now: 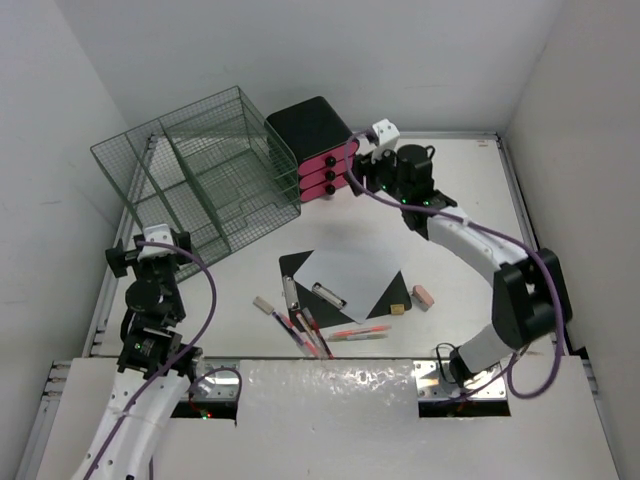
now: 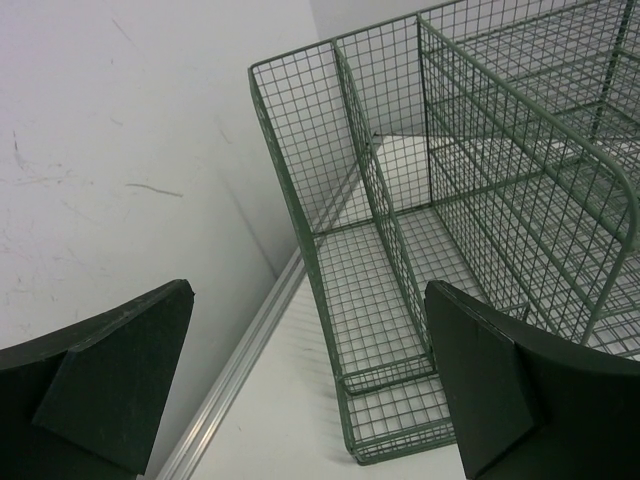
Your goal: Organize the desk
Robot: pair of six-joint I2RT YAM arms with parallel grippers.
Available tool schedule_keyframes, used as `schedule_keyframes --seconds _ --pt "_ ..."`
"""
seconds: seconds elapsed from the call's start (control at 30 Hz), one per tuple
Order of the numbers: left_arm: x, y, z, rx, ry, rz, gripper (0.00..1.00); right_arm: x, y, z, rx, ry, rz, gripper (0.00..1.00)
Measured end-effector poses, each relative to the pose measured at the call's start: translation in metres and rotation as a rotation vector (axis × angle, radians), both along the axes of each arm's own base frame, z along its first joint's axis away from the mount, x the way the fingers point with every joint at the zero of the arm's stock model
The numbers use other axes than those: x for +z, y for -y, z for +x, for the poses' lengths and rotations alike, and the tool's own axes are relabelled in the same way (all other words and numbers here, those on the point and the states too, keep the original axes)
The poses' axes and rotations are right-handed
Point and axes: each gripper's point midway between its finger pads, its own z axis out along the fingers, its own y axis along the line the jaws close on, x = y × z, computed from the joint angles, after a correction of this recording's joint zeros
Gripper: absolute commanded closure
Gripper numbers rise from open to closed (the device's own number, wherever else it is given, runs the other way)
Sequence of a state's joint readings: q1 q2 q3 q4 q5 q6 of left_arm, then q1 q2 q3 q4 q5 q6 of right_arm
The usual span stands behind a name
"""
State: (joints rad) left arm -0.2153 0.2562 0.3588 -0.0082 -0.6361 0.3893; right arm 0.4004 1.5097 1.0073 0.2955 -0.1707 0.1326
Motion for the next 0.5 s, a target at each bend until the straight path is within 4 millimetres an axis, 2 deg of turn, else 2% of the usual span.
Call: schedule_keyframes --seconds 0.03,0.07,0.17,0.23,0.5 --pt "0.0 0.0 0.0 -0.002 0.0 0.001 0.0 0.0 -0.005 0.01 0.0 -0.004 0.0 0.58" --pt "0.001 0.0 -0.001 -0.003 0.004 0.001 0.01 -0.001 -0.008 0.018 -0.001 -0.006 -0.002 0.58" --pt "0.001 0.0 -0.001 -0.002 0.005 0.002 0.01 -0.012 -0.02 0.038 -0.012 -0.035 0.003 0.49" --pt "0.001 -0.001 -0.002 0.005 0.004 0.004 0.01 -0.021 -0.025 0.048 -0.028 -0.052 -0.003 0.47" --pt "0.001 0.0 0.0 0.0 0.004 0.005 0.01 -0.05 -0.042 0.073 -0.073 -0.099 -0.018 0.48"
